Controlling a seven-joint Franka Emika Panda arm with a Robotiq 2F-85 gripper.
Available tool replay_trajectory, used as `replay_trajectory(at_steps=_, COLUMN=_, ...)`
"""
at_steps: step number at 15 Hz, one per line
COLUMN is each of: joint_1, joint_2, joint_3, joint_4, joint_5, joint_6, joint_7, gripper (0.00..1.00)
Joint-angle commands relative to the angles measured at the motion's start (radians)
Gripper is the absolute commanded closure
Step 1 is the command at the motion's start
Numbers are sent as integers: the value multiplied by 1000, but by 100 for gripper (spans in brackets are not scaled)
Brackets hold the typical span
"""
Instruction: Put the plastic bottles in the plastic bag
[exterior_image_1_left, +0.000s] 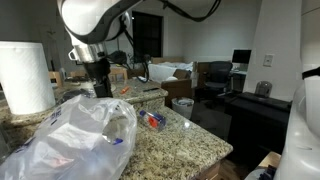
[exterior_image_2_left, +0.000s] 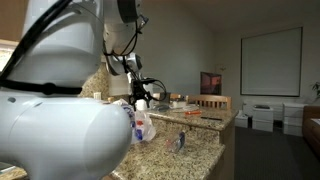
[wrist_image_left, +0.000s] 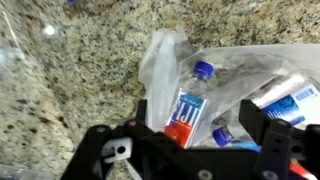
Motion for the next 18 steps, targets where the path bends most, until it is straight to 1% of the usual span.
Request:
replay_trajectory(at_steps=1, joint_1=-63, joint_2=-204, joint_3=-39, joint_4=-181, joint_5=54, joint_6=46, joint_7=78, gripper=0)
replay_trajectory(at_steps=4, joint_1=-100, joint_2=-256, joint_3=-87, joint_4=-262, joint_5=58, joint_6=63, joint_7=166, gripper=0)
replay_trajectory(at_steps=8, joint_1=-134, joint_2=-218, joint_3=-124, joint_4=-330, joint_5=35, joint_6=152, joint_7=354, gripper=0)
replay_trajectory(at_steps=12, joint_1=-148, joint_2=-181, joint_3=-144, joint_4=-384, joint_5=60, joint_6=224, joint_7=551, gripper=0)
replay_trajectory(at_steps=14, joint_1=-154, joint_2=-167, joint_3=-158, joint_4=-400, joint_5=68, joint_6=248, joint_7=635, gripper=0)
replay_trajectory(at_steps=18, joint_1=-171, joint_2=-163, joint_3=-187, joint_4=-407, joint_5=121, joint_6=275, joint_7=759, gripper=0)
